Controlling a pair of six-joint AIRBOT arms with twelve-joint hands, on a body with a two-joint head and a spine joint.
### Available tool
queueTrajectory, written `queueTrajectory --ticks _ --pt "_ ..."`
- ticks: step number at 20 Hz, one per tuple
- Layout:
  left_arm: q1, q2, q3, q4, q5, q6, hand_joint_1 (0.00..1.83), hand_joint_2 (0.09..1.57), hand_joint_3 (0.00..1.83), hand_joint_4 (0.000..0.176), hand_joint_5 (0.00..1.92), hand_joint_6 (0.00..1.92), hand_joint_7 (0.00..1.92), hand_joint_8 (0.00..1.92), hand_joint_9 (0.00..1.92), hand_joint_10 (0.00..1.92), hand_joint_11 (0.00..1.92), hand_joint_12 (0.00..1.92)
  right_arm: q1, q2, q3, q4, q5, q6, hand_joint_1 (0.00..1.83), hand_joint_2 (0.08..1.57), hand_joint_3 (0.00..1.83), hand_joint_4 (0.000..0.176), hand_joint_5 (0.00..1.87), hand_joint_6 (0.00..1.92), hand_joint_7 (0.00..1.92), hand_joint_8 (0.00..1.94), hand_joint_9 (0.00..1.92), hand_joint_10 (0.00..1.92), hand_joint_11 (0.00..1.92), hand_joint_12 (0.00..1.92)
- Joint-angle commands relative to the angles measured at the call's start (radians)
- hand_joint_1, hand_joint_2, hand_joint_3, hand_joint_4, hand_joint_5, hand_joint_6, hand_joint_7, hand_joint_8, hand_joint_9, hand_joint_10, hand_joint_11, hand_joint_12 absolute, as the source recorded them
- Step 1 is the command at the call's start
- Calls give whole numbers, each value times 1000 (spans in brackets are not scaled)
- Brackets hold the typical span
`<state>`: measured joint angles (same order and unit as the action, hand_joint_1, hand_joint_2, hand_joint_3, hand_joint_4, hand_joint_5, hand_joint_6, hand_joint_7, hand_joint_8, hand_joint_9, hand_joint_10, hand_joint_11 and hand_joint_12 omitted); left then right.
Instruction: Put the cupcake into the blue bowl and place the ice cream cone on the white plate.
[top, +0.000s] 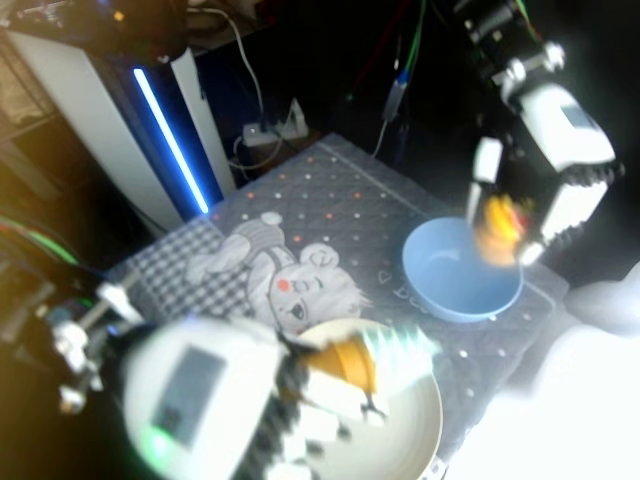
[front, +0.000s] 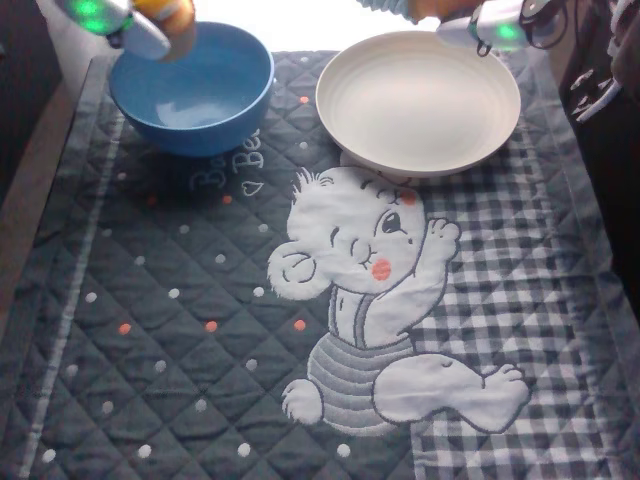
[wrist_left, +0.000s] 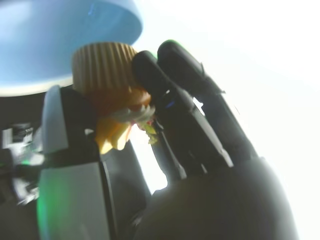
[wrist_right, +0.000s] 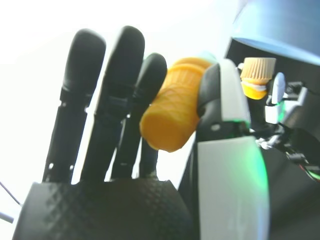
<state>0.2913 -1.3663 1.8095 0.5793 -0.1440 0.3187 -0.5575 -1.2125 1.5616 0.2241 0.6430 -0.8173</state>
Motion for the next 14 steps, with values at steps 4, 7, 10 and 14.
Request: queueTrajectory --ticks 4,7,10,14 --pt "-5 -58 68 -29 -13 -9 1286 1038 2 0 1138 534 1196 803 1309 488 961 1313 15 -23 17 2 92 5 1273 1097 0 0 879 984 1173 823 1546 26 1228 924" --pt "13 -79 92 -31 2 -27 1282 1089 2 0 1078 490 1057 1119 1236 1092 1096 1558 15 -23 21 2 77 6 1274 1097 1 0 878 969 1172 833 1546 21 1221 896" --pt "29 -82 91 -32 0 -29 1261 1077 0 0 1048 827 1025 1014 1112 1368 1046 1665 15 -23 24 3 58 6 1272 1107 0 0 875 929 1143 914 1582 35 1226 995" --pt "48 -81 81 -32 -8 -29 1193 1000 0 0 762 371 833 95 860 148 587 798 14 -23 20 2 48 6 1063 1050 0 0 897 429 1295 80 1481 8 1076 1032"
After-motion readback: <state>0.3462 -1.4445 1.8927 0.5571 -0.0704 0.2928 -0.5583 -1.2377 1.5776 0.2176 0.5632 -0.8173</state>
